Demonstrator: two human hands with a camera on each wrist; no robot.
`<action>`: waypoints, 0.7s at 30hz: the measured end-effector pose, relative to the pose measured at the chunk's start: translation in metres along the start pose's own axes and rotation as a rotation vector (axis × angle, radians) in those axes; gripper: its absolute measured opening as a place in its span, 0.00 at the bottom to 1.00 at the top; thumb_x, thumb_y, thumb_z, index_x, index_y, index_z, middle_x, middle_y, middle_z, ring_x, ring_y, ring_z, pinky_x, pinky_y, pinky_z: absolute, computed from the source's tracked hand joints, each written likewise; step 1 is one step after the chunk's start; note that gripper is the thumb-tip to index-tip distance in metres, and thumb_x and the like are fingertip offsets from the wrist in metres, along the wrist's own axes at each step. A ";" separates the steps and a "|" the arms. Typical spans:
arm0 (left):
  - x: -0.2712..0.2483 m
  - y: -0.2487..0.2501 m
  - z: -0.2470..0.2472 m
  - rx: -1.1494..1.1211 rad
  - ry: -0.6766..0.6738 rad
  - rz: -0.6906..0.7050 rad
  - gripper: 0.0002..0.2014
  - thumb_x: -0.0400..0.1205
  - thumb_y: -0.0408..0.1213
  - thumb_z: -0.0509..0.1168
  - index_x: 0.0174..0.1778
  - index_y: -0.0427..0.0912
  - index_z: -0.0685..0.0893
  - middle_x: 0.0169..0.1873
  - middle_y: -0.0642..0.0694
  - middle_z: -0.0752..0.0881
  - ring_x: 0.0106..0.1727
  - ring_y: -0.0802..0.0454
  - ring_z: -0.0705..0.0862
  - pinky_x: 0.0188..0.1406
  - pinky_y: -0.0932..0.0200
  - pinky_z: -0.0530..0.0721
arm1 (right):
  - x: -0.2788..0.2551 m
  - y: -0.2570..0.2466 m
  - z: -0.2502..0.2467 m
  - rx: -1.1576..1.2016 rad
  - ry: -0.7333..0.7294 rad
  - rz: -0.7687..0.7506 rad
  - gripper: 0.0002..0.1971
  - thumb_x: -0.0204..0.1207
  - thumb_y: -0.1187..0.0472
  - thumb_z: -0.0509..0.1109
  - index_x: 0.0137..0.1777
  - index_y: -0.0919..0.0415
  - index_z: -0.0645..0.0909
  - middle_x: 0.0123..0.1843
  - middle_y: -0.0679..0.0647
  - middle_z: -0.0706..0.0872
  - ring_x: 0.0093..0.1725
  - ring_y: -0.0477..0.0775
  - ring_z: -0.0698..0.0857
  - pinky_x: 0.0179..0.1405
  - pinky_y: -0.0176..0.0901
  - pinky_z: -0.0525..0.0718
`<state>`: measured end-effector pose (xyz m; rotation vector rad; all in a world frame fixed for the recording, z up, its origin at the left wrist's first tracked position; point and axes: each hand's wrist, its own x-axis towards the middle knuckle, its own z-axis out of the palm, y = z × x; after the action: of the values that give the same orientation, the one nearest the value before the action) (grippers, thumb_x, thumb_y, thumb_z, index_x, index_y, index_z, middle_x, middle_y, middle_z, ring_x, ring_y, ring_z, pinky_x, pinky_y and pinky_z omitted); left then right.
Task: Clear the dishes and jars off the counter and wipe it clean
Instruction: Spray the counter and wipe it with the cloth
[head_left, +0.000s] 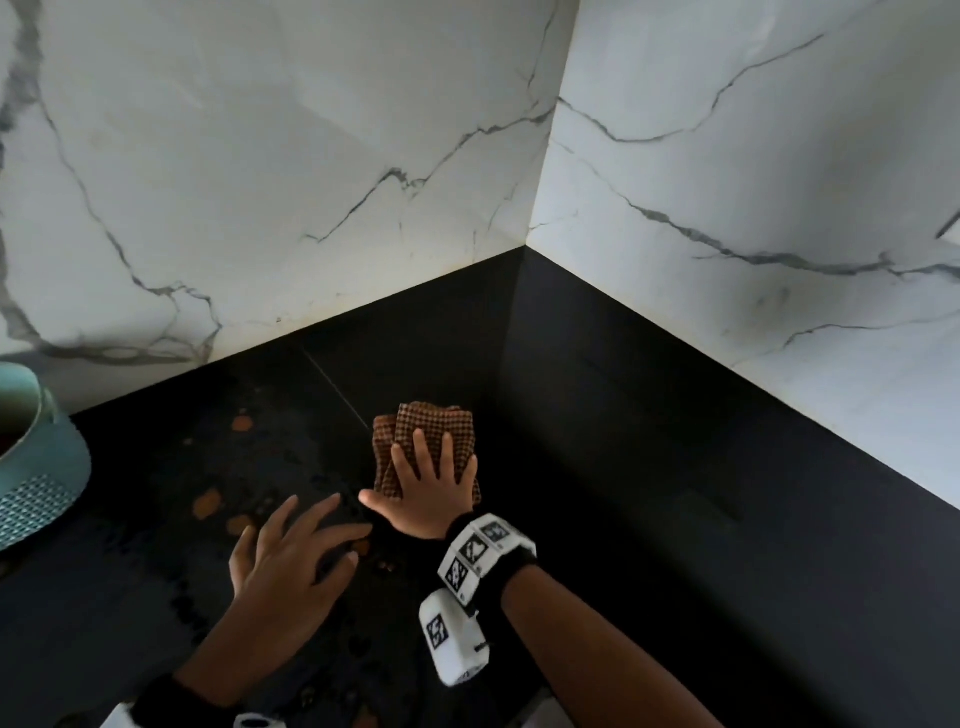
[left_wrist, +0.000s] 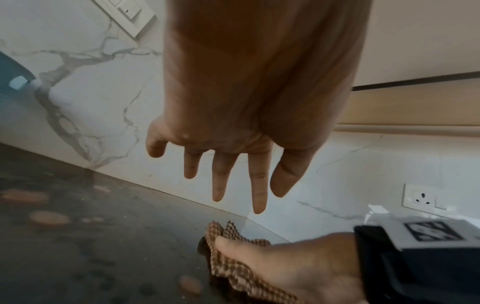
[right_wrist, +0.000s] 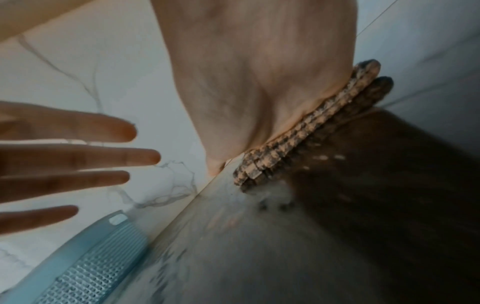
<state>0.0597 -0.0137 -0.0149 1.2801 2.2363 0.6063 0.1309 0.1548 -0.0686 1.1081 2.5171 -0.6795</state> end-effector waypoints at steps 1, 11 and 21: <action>-0.003 0.003 0.002 0.013 -0.008 0.017 0.16 0.64 0.69 0.41 0.46 0.88 0.64 0.79 0.62 0.60 0.82 0.52 0.42 0.79 0.45 0.39 | -0.012 0.004 0.008 0.017 0.021 0.002 0.42 0.73 0.25 0.43 0.83 0.44 0.41 0.84 0.48 0.31 0.80 0.62 0.28 0.74 0.72 0.29; -0.060 0.064 0.051 0.017 -0.123 0.216 0.20 0.68 0.60 0.48 0.55 0.71 0.73 0.78 0.55 0.65 0.82 0.48 0.48 0.78 0.48 0.41 | -0.173 0.107 0.072 0.157 0.290 0.297 0.65 0.40 0.22 0.10 0.83 0.42 0.43 0.85 0.48 0.36 0.82 0.61 0.31 0.75 0.71 0.33; -0.124 0.123 0.115 0.202 -0.232 0.388 0.26 0.61 0.65 0.39 0.55 0.76 0.67 0.78 0.60 0.63 0.82 0.52 0.50 0.78 0.45 0.42 | -0.377 0.218 0.152 0.240 0.676 0.813 0.39 0.67 0.32 0.36 0.78 0.38 0.64 0.83 0.46 0.59 0.84 0.60 0.52 0.78 0.65 0.47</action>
<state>0.2656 -0.0500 -0.0076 1.8092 1.9092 0.3457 0.5545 -0.0263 -0.0903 2.5735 2.1035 -0.4016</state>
